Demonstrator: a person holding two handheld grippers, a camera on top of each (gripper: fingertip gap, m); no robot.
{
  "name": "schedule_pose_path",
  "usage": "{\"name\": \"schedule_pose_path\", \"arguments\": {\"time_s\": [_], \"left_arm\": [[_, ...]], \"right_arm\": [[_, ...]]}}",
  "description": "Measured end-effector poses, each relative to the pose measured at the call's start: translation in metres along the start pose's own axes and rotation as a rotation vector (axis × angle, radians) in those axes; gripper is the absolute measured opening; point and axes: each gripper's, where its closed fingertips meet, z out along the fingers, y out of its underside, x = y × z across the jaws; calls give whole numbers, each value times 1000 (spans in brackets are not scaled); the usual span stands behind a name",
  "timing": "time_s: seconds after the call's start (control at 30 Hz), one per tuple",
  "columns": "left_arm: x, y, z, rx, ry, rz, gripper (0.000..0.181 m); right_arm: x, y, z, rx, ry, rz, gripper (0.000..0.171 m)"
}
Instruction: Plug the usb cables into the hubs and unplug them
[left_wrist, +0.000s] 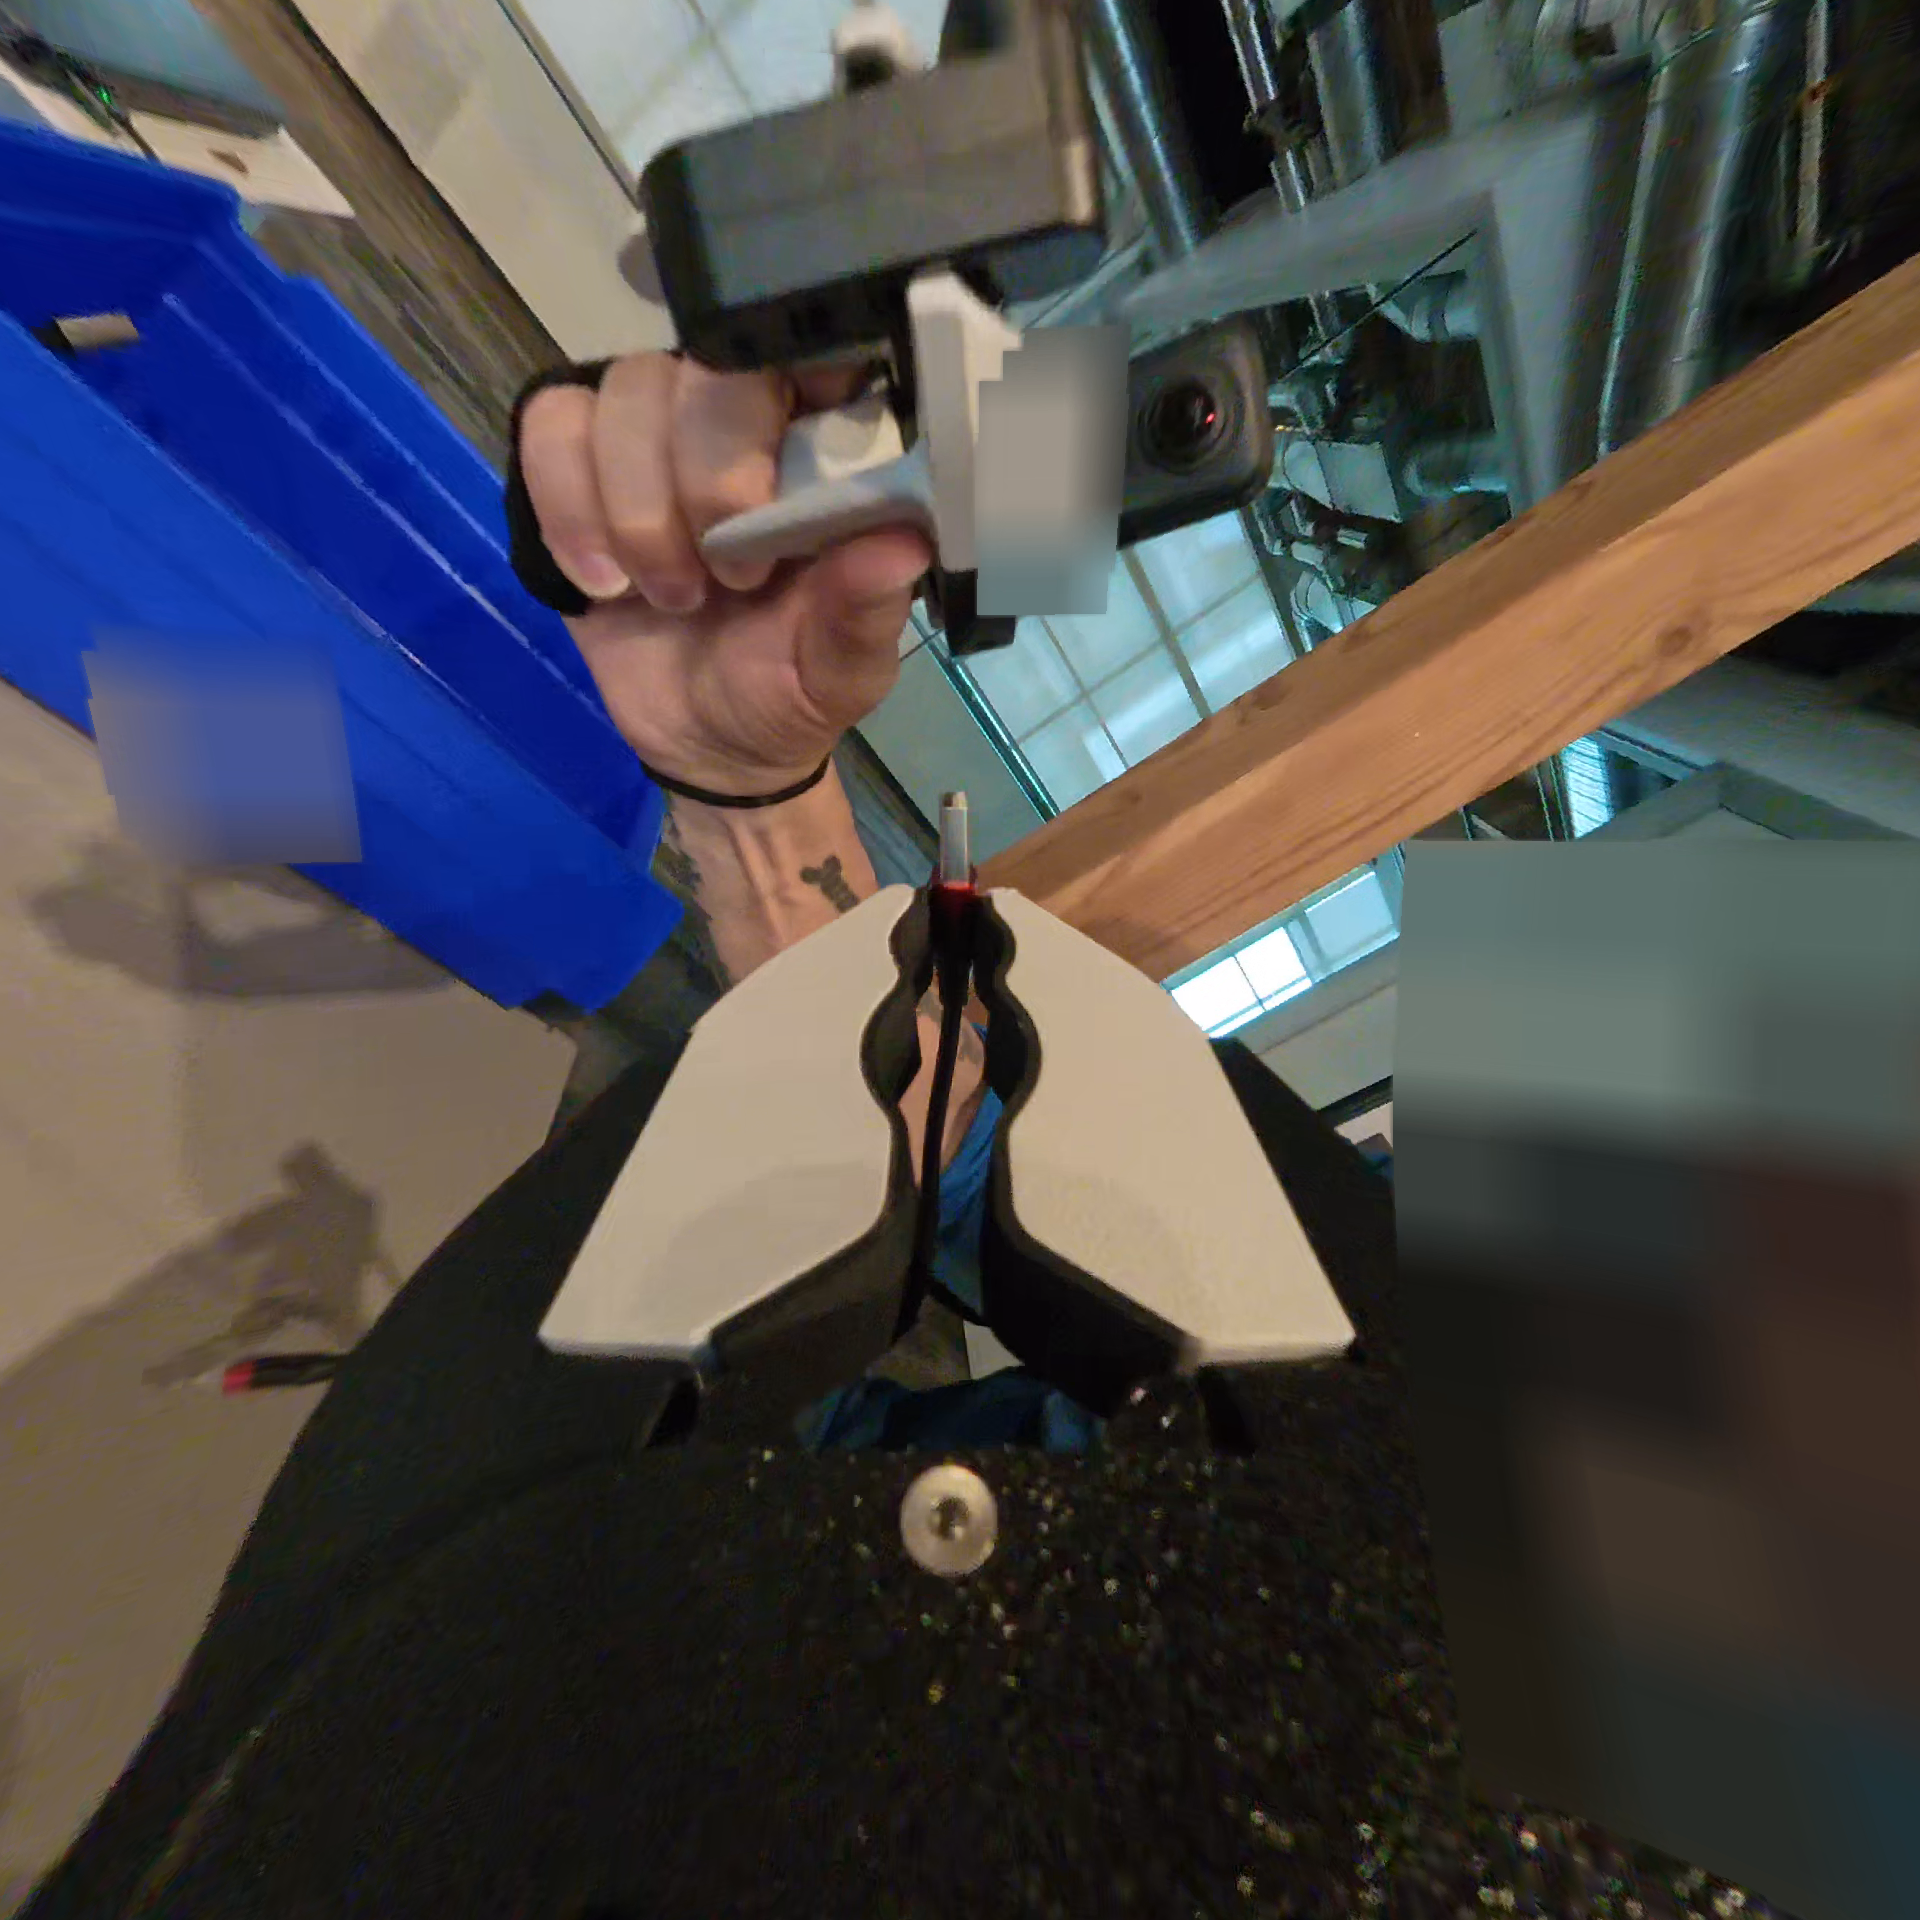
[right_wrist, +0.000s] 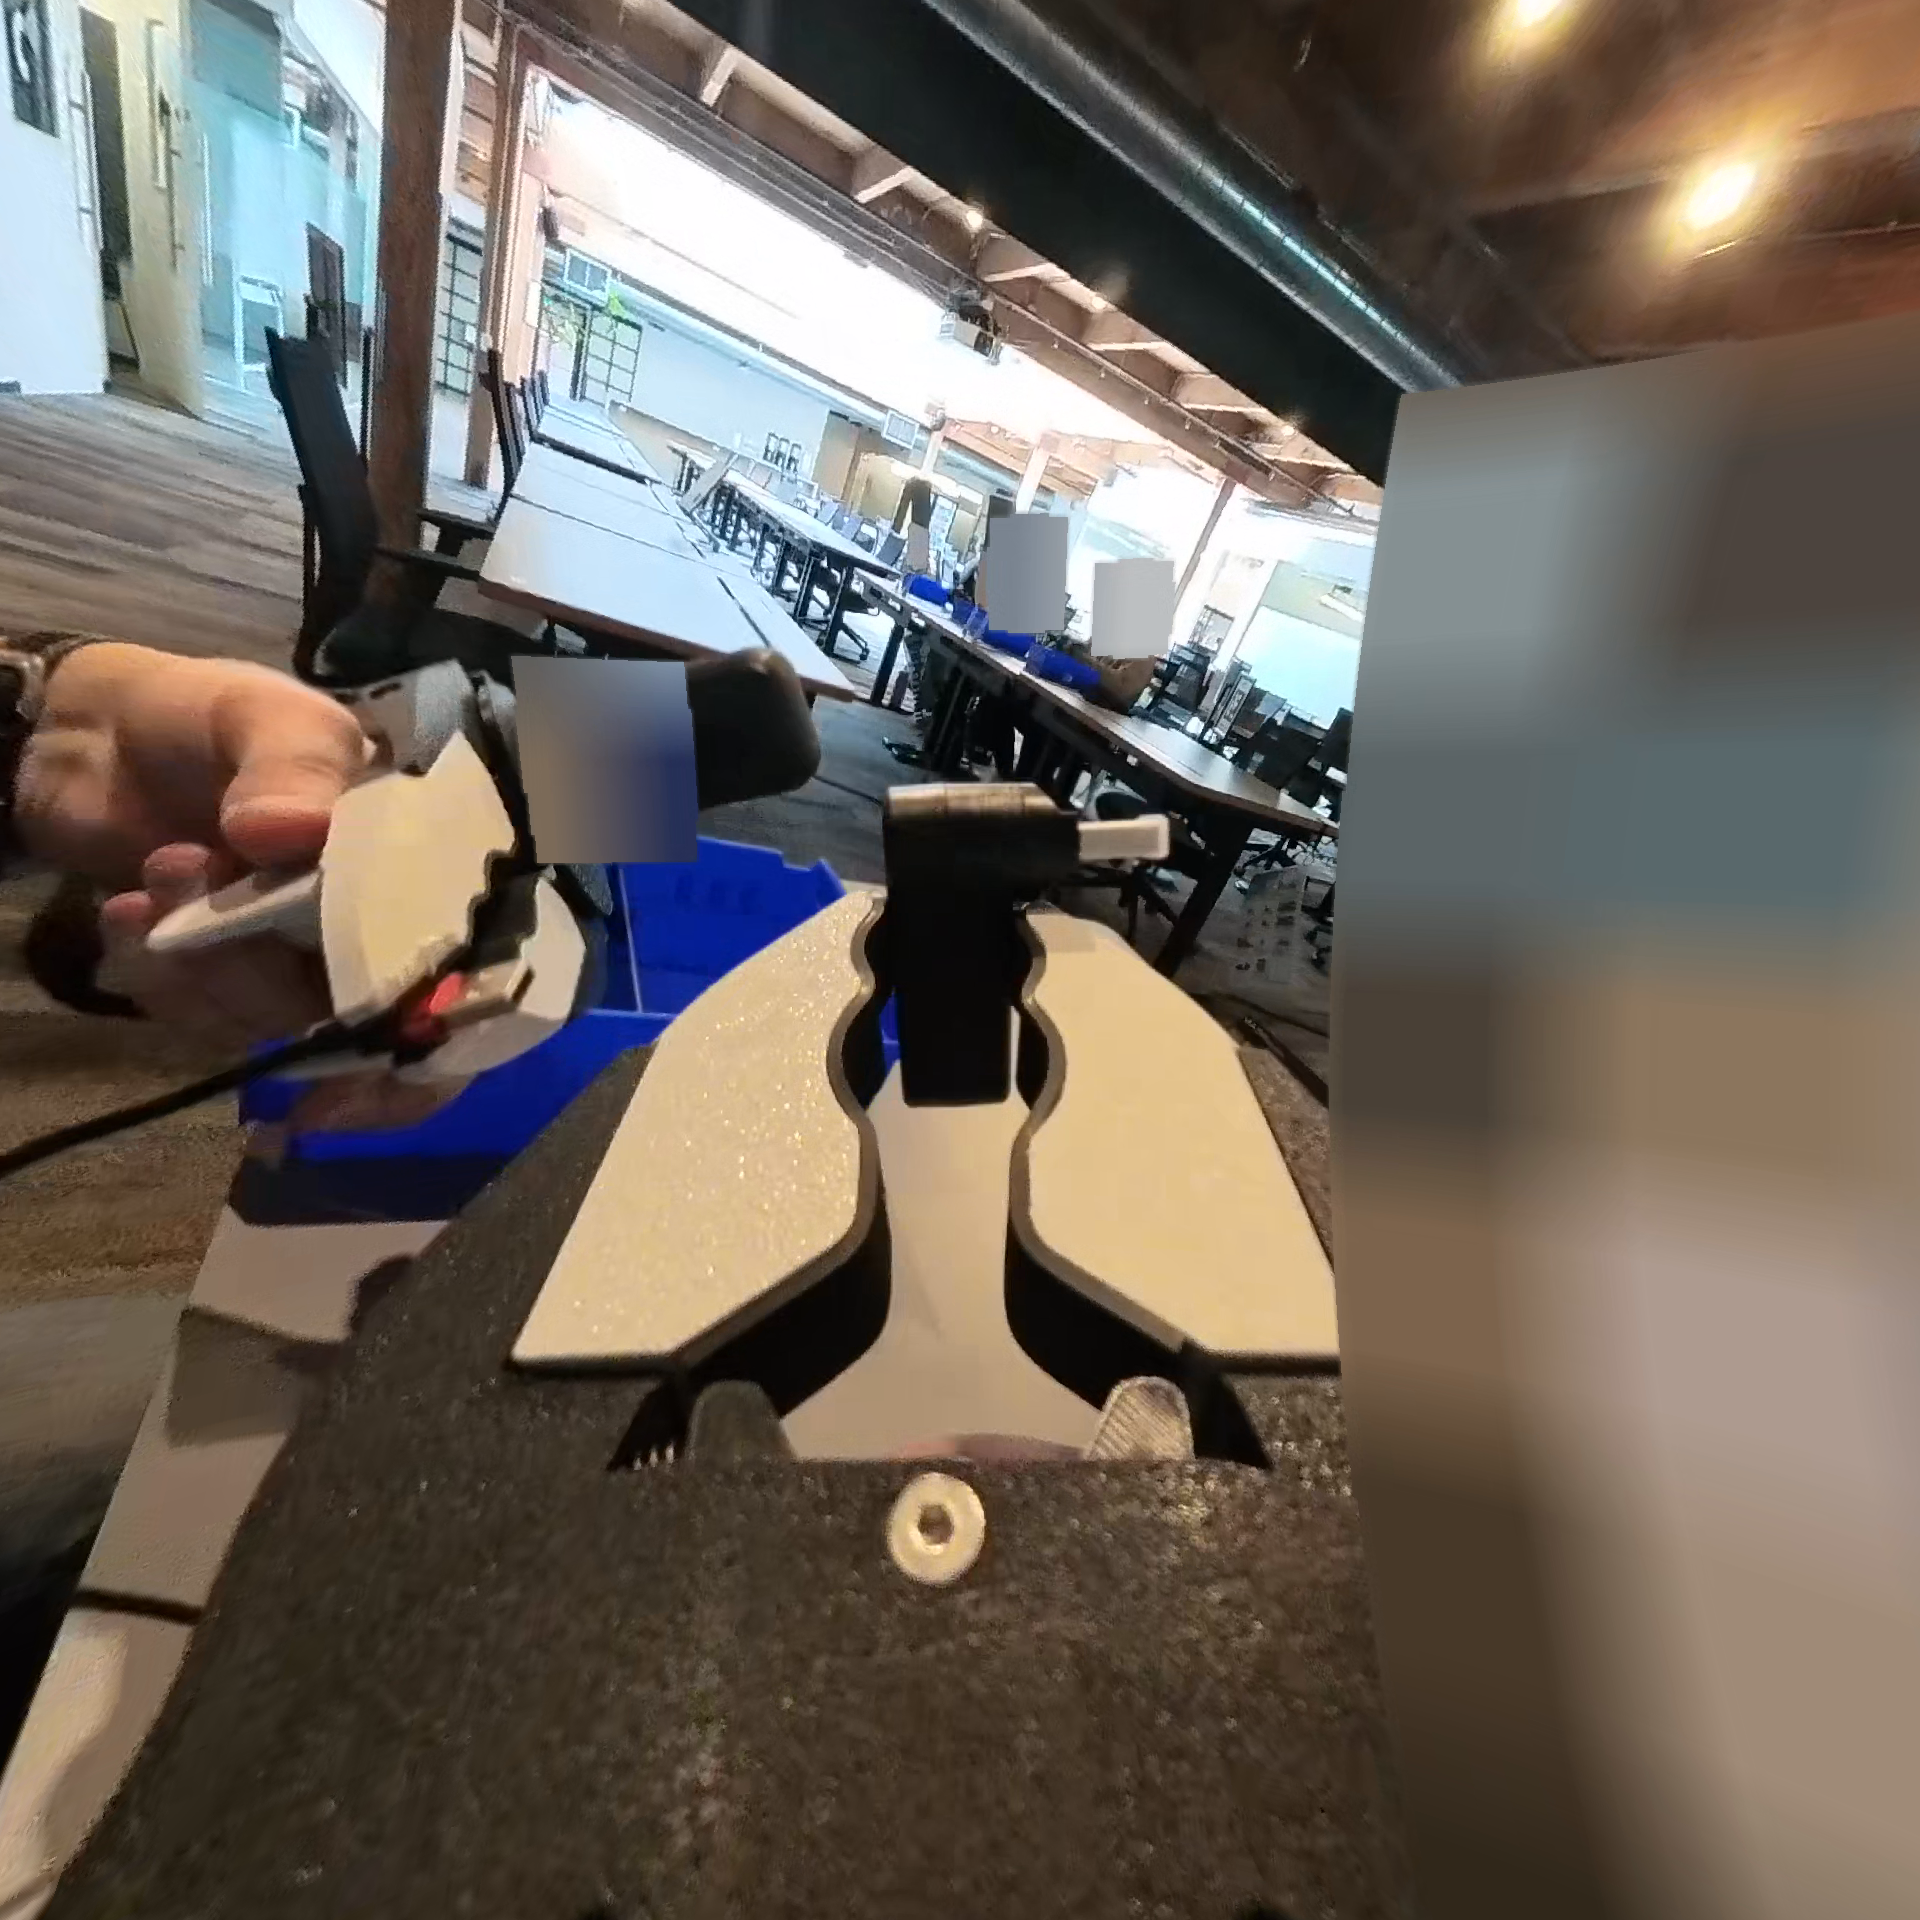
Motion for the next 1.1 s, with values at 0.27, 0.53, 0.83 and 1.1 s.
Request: {"name": "schedule_pose_path", "arguments": {"time_s": [0.27, 0.53, 0.83, 1.1], "left_arm": [[3, -9, 3, 8, -18, 29, 7], [-7, -11, -6, -35, -164, 120, 7], [-62, 8, -19, -340, -587, 341, 7], [-139, 57, -31, -735, -917, 439, 8]], "right_arm": [[-4, -6, 5, -6, -14, -19, 20], [-7, -9, 5, -16, -15, -20, 20], [-8, 9, 4, -125, -8, -18, 20], [-11, 28, 9, -205, -6, -3, 20]]}}
